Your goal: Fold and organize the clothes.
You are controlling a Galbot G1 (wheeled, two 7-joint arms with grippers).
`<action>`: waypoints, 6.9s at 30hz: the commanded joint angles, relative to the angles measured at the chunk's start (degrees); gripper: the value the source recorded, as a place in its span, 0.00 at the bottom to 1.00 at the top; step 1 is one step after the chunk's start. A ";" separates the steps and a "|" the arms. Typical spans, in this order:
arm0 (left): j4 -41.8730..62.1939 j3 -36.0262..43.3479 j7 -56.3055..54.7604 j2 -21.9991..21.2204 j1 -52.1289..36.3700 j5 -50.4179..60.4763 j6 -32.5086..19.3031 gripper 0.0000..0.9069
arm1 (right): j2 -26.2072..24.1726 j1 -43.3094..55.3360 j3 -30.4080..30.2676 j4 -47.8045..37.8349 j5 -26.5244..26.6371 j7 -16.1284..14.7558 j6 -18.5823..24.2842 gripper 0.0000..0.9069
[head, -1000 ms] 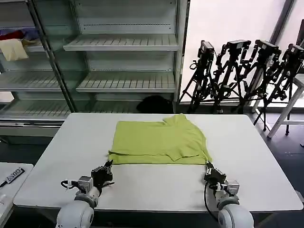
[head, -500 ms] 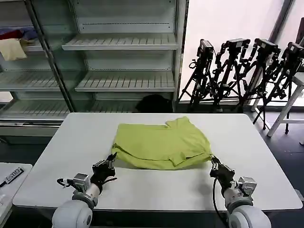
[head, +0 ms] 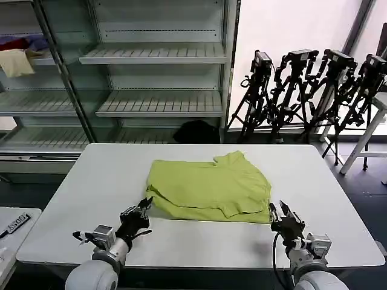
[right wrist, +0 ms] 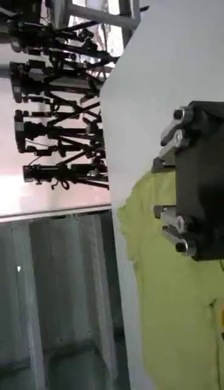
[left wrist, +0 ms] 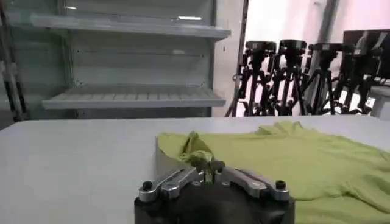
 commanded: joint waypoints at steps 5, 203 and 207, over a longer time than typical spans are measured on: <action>-0.30 0.14 0.03 -0.06 0.51 0.34 -0.26 1.00 | 1.23 -1.11 -3.12 2.29 -12.96 2.45 0.02 1.00; 20.46 1.36 -1.48 10.34 -23.56 -6.17 3.28 1.00 | -1.58 38.06 -11.73 -37.36 -0.52 -0.63 -0.69 1.00; 24.52 3.39 -1.14 12.08 -26.88 -7.41 3.34 1.00 | -0.73 40.60 -12.60 -41.40 -0.45 -0.85 -0.69 1.00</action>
